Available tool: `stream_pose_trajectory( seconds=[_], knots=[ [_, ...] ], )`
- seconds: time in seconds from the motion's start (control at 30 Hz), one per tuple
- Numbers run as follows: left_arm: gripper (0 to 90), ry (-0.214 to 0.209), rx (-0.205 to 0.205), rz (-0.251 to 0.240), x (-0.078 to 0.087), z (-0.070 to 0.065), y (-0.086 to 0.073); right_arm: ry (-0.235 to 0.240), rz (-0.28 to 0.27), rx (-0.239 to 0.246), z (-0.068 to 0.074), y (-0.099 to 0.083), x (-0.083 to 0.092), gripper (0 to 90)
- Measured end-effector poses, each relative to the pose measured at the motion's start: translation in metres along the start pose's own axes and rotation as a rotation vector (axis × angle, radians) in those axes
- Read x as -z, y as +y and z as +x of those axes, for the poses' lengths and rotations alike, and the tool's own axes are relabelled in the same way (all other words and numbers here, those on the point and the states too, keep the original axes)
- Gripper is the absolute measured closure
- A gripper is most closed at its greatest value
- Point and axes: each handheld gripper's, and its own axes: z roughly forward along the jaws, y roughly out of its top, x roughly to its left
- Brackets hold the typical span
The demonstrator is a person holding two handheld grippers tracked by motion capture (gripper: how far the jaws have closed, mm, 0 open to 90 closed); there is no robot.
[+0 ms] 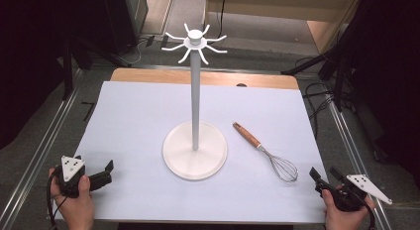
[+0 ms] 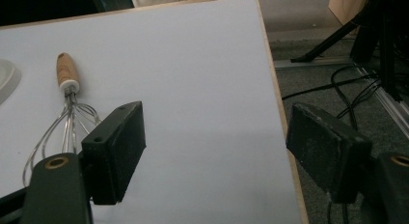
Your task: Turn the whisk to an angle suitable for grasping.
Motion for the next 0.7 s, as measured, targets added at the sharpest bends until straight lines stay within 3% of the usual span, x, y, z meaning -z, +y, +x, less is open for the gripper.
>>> stream_pose_trajectory(
  seconds=[0.03, 0.07, 0.17, 0.23, 0.37, 0.4, 0.43, 0.47, 0.57, 0.6, 0.7],
  knots=[
    [0.3, 0.001, -0.001, 0.002, 0.0, -0.001, 0.0, 0.0, 0.0, 0.0, 0.0, 0.0, 0.0, 29.6],
    [0.3, 0.004, -0.005, 0.002, 0.0, -0.001, 0.0, 0.029, 0.0, 0.009, 0.004, 0.008, 0.0, 32.6],
    [0.3, -0.001, -0.01, 0.002, 0.0, -0.001, 0.0, 0.029, 0.018, 0.023, 0.01, 0.018, -0.002, 32.0],
    [0.3, 0.0, -0.007, 0.001, 0.0, -0.001, 0.0, 0.003, 0.057, 0.078, 0.016, 0.029, -0.007, 31.2],
    [0.3, 0.002, -0.011, 0.004, 0.0, -0.001, 0.0, 0.002, 0.106, 0.12, 0.022, 0.038, -0.017, 32.3],
    [0.3, 0.004, -0.011, 0.003, 0.0, -0.001, 0.0, 0.006, 0.136, 0.156, 0.026, 0.044, -0.025, 36.9],
    [0.3, 0.006, -0.013, 0.004, 0.0, -0.001, 0.0, 0.006, 0.136, 0.156, 0.026, 0.044, -0.025, 36.9],
    [0.3, 0.006, -0.017, 0.008, 0.0, -0.002, 0.0, 0.006, 0.169, 0.196, 0.03, 0.05, -0.032, 38.5],
    [0.3, 0.004, -0.016, 0.007, -0.001, -0.002, 0.0, 0.02, 0.18, 0.217, 0.034, 0.056, -0.037, 41.4],
    [0.3, 0.003, -0.014, 0.004, -0.001, -0.001, 0.0, 0.053, 0.216, 0.252, 0.038, 0.066, -0.043, 44.3],
    [0.3, 0.001, -0.014, 0.005, -0.001, -0.001, 0.0, 0.079, 0.257, 0.282, 0.042, 0.073, -0.049, 46.4]
  ],
)
